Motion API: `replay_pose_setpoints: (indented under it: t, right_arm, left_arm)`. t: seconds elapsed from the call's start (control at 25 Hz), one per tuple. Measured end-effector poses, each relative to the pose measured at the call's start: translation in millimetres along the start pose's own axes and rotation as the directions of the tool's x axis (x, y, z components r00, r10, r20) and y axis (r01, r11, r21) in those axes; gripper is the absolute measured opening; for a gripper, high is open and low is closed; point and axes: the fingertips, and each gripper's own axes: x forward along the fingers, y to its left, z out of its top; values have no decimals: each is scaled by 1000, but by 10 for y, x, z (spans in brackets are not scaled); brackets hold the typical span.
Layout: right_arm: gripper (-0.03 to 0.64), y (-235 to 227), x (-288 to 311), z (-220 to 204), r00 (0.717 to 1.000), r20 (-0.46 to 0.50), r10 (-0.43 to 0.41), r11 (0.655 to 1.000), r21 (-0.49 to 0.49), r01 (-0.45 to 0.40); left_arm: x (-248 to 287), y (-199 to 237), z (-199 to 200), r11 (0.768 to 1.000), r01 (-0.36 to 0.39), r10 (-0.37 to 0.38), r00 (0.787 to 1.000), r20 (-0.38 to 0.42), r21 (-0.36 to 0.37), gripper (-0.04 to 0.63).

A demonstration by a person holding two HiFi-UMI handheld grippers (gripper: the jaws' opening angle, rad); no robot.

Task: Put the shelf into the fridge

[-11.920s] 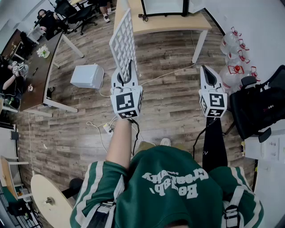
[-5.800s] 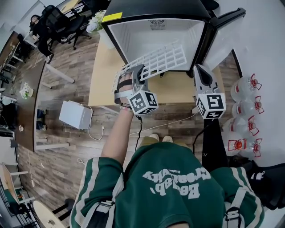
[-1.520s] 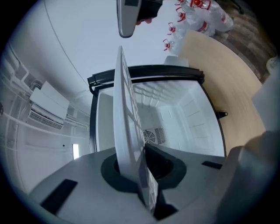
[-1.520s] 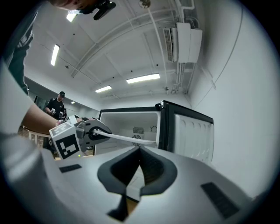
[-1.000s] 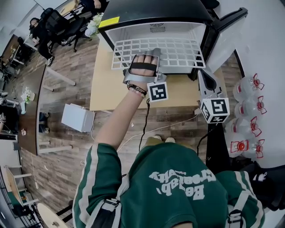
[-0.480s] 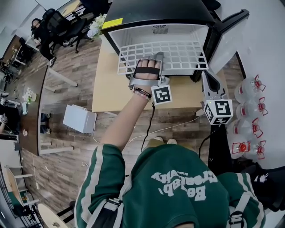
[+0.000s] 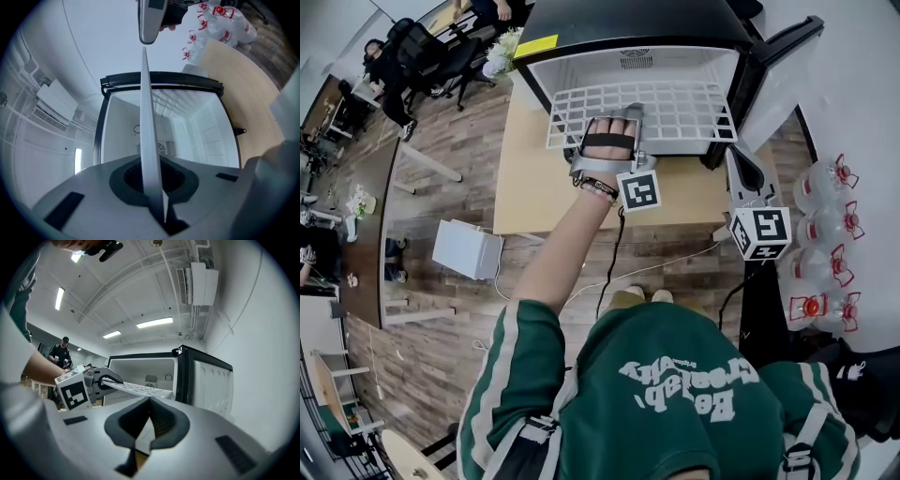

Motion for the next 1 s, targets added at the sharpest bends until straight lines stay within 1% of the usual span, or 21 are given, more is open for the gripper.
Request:
replay_pose_setpoints:
  t: [0.16,0.36,0.52,0.76,1.0]
  right_arm:
    - [5,-7,-24,-6,1000,-1,-5,1000,-1,5]
    - [5,-29,-33,-12,1000,2,-11,1000,5,11]
    - [3,-23,-16,-45,1000,-4,-6,1000,8,6]
    - [5,-26,24,-59,1000,-7,8,1000,4,-8]
    - [5,-84,95,-96,1000,-13,6,1000,6,-6]
  left_arm:
    - [52,28,-1,1000,6,-6,1000,-17,-20,29]
    - [77,4,-6,1000,6,-6,1000,-30,-5,29]
    - [101,-39,8,1000,-19,19,999,-39,6,29]
    - [131,-98,9,995,-97,98,994,-39,22,29]
    - [244,-112,-34,995,-95,95,995,-31,22,29]
